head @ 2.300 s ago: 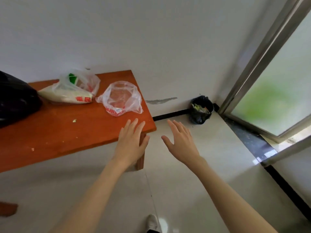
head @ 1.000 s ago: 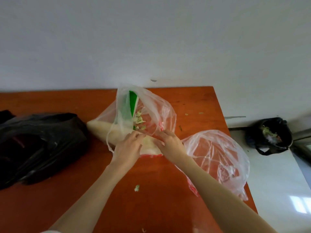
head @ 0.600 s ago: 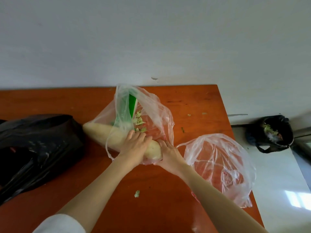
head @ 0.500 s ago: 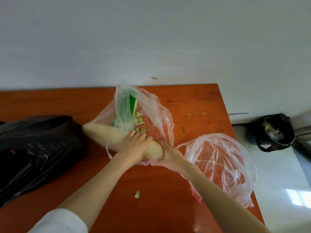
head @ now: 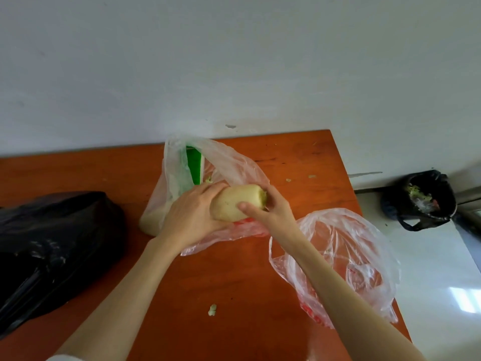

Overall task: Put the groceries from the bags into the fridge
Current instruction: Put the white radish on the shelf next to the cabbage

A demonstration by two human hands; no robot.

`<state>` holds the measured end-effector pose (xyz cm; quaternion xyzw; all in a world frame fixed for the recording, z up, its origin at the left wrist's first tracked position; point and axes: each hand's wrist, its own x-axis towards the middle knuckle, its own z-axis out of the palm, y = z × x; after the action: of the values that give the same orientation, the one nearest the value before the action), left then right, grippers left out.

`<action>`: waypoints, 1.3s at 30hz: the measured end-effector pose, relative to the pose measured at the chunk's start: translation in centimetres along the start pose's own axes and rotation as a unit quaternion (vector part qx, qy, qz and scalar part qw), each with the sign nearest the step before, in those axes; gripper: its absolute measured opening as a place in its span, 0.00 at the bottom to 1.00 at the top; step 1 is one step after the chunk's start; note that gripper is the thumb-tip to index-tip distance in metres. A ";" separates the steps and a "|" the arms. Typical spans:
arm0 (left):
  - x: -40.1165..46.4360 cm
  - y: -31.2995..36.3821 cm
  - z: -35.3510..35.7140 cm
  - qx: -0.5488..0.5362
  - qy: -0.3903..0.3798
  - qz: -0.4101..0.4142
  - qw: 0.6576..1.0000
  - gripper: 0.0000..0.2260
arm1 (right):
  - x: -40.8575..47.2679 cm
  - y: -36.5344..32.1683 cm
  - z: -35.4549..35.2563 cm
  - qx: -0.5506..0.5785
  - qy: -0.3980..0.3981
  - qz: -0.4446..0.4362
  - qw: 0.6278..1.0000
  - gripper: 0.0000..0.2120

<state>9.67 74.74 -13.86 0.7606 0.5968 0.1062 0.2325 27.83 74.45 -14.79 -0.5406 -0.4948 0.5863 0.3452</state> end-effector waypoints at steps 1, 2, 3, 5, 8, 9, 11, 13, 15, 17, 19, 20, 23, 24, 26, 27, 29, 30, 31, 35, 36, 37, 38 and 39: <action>0.1 0.5 -0.7 -0.025 0.016 -0.010 1.000 0.39 | 0.1 -1.0 0.1 0.014 0.010 -0.019 1.000 0.23; 0.3 1.0 -1.5 -0.051 0.029 -0.023 0.998 0.39 | 0.1 -2.0 0.1 0.027 0.015 -0.037 0.999 0.24; 0.4 1.5 -2.1 -0.081 0.041 -0.037 0.995 0.40 | 0.2 -3.0 0.1 0.035 0.013 -0.055 0.998 0.24; 0.5 2.2 -3.3 -0.146 0.068 -0.059 0.985 0.42 | 0.5 -4.7 0.1 0.040 -0.002 -0.085 0.996 0.22; 0.4 2.6 -4.7 -0.225 0.105 -0.063 0.967 0.40 | 0.9 -6.1 0.2 0.026 -0.018 -0.117 0.993 0.20; 0.3 2.7 -5.1 -0.250 0.114 -0.063 0.959 0.38 | 0.9 -6.1 0.2 0.020 -0.022 -0.124 0.992 0.20; 0.2 2.8 -6.2 -0.305 0.131 -0.064 0.941 0.37 | 0.7 -6.0 0.4 0.018 -0.041 -0.126 0.991 0.20; 0.2 3.2 -7.5 -0.363 0.148 -0.066 0.918 0.36 | 0.5 -5.7 0.8 0.002 -0.063 -0.132 0.989 0.22; 0.2 3.6 -8.9 -0.416 0.164 -0.061 0.892 0.36 | 0.3 -5.8 1.2 -0.019 -0.078 -0.136 0.987 0.26; 0.4 3.8 -10.0 -0.458 0.176 -0.055 0.870 0.31 | 0.6 -6.1 1.4 -0.041 -0.083 -0.131 0.987 0.29; 0.8 4.2 -10.9 -0.488 0.179 -0.046 0.853 0.26 | 1.0 -6.7 1.3 -0.063 -0.085 -0.123 0.987 0.30; 1.0 4.5 -11.2 -0.493 0.180 -0.040 0.850 0.26 | 1.2 -7.1 1.2 -0.077 -0.084 -0.120 0.986 0.30; 1.8 5.7 -12.1 -0.491 0.192 -0.020 0.850 0.23 | 1.7 -8.1 0.8 -0.090 -0.068 -0.118 0.987 0.31; 2.1 6.1 -12.4 -0.494 0.198 -0.012 0.846 0.21 | 1.8 -8.6 0.7 -0.080 -0.062 -0.117 0.988 0.32; 3.0 7.0 -13.3 -0.492 0.205 0.004 0.846 0.17 | 1.9 -9.8 0.4 -0.061 -0.040 -0.126 0.989 0.33; 3.4 7.6 -13.9 -0.489 0.209 0.015 0.847 0.16 | 2.0 -10.5 0.2 -0.058 -0.027 -0.135 0.989 0.33; 4.2 9.4 -15.4 -0.484 0.211 0.044 0.848 0.15 | 1.8 -12.0 -0.4 -0.052 0.000 -0.159 0.986 0.30; 4.6 10.6 -16.0 -0.483 0.207 0.065 0.848 0.15 | 1.4 -12.9 -1.0 -0.047 0.016 -0.173 0.984 0.30; 4.8 11.7 -16.5 -0.484 0.200 0.086 0.847 0.15 | 1.0 -13.6 -1.6 -0.044 0.030 -0.183 0.982 0.29; 4.1 17.0 -16.9 -0.501 0.164 0.157 0.835 0.22 | -3.1 -15.4 -5.7 -0.067 0.120 -0.225 0.965 0.31; 3.7 18.3 -16.7 -0.509 0.147 0.168 0.831 0.23 | -4.6 -15.4 -6.8 -0.078 0.140 -0.230 0.960 0.32; 3.3 19.6 -16.3 -0.517 0.126 0.175 0.828 0.23 | -6.2 -15.2 -7.9 -0.090 0.158 -0.230 0.956 0.32; 2.7 20.9 -15.6 -0.525 0.104 0.181 0.825 0.23 | -8.1 -14.8 -8.9 -0.097 0.176 -0.226 0.953 0.32; 2.0 22.3 -14.9 -0.533 0.084 0.185 0.821 0.22 | -9.9 -14.3 -10.0 -0.100 0.194 -0.218 0.951 0.31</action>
<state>22.82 76.02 9.58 0.6021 0.3127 0.5124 0.5264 37.49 71.09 2.51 -0.5543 -0.5802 0.3284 0.4983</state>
